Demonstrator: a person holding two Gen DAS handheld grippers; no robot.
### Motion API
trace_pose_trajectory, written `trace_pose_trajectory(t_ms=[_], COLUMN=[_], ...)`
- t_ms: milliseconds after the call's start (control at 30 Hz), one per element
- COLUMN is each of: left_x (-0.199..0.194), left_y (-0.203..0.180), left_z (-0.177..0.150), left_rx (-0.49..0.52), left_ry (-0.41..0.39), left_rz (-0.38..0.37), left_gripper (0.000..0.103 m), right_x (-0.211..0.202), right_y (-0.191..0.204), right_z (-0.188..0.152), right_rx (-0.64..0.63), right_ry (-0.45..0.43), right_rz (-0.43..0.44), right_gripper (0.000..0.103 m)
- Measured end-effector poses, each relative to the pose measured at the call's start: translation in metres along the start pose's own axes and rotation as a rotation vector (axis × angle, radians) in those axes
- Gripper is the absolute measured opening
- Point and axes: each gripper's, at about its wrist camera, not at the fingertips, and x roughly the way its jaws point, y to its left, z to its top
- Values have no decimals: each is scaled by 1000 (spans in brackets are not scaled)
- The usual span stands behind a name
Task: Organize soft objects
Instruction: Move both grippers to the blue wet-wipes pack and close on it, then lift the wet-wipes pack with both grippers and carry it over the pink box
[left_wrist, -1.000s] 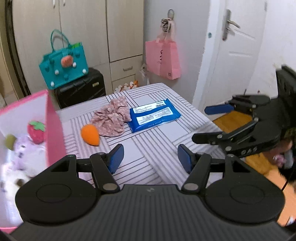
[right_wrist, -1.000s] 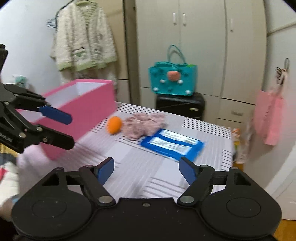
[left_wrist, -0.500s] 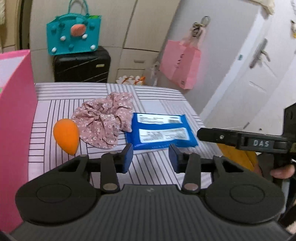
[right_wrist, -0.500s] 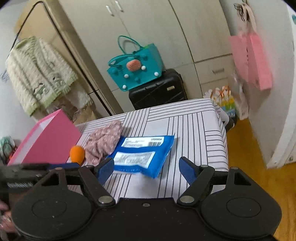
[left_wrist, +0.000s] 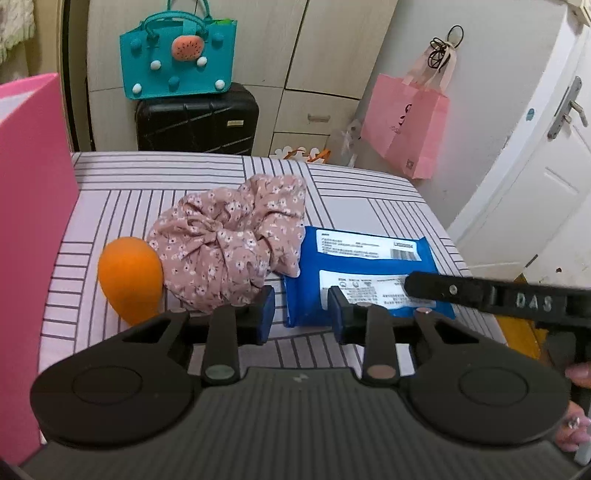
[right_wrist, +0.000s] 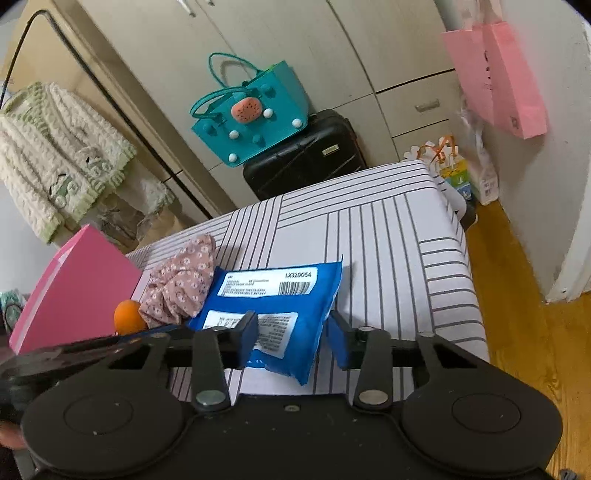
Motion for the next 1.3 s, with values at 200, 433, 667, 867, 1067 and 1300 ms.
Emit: trace_pose_trajectory(t_ms=[200, 433, 667, 867, 1067, 1300], left_x=[6, 9, 2, 1, 2, -4], left_y=[2, -1, -12, -23, -20, -27], left_z=[-4, -5, -13, -18, -18, -28], left_rx=[-54, -77, -66, -52, -11, 17], left_ry=[0, -5, 13, 1, 8, -32], left_rz=[-62, -55, -70, -34, -59, -59], left_gripper=[30, 32, 31, 31, 34, 32], right_x=[0, -6, -13, -19, -18, -18], right_y=[6, -3, -4, 14, 6, 3], right_z=[-6, -10, -18, -23, -24, -30], right_rx=[-103, -116, -99, -189, -166, -125], right_ry=[3, 6, -8, -1, -25, -64], right_rz=[-34, -12, 3, -62, -77, -44], right_gripper=[25, 24, 25, 26, 32, 33])
